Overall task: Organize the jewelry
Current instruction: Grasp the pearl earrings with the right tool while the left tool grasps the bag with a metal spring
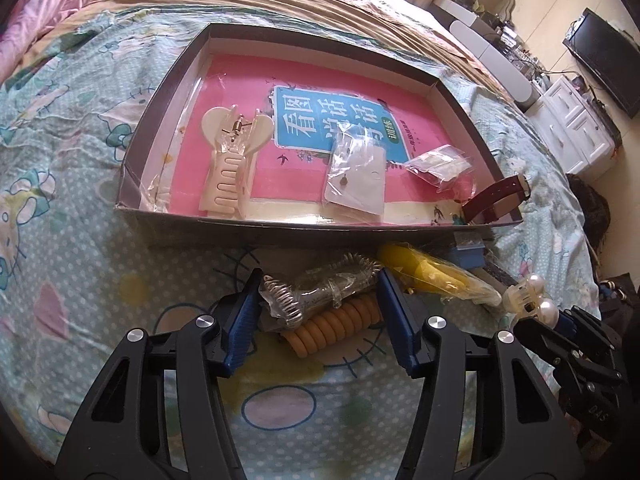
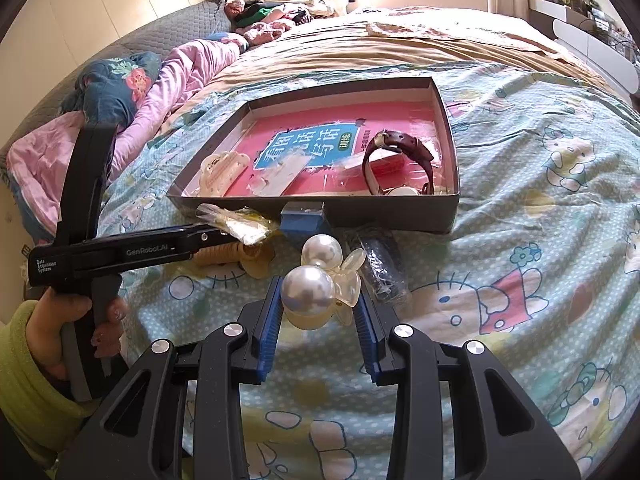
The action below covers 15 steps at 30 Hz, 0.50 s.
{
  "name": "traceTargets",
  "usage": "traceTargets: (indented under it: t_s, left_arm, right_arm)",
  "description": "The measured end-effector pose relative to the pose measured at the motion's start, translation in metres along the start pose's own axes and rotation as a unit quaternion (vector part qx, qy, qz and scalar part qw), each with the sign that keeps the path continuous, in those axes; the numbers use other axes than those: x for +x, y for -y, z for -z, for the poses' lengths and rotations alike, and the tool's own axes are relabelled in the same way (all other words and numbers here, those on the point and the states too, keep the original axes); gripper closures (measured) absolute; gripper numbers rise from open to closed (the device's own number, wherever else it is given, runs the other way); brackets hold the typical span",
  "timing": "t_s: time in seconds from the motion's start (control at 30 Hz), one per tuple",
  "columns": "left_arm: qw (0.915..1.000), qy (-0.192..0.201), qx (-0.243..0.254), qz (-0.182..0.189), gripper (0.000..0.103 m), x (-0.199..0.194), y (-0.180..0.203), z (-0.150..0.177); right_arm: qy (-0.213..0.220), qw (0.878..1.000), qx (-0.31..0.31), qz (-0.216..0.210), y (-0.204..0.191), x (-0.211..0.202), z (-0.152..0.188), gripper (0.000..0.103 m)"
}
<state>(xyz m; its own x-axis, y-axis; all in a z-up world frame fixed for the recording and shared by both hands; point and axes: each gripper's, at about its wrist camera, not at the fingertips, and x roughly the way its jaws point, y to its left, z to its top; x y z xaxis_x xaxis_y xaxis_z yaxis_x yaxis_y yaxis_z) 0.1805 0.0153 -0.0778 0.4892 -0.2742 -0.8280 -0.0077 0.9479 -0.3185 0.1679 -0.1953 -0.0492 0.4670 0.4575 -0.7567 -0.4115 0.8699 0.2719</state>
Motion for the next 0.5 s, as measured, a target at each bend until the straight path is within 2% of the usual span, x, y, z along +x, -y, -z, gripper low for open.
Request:
traceTargets:
  t_s: [0.17,0.5]
  left_arm:
    - [0.9999,0.009,-0.003,0.005,0.057,-0.012,-0.002,0.005]
    - [0.9985,0.051,-0.009,-0.016,0.057,-0.052,-0.015,0.010]
  right_arm:
    - [0.008,1.000,0.000,0.001,0.000,-0.006,-0.002,0.070]
    - [0.019,1.000,-0.012,-0.002,-0.009,-0.016,-0.007,0.070]
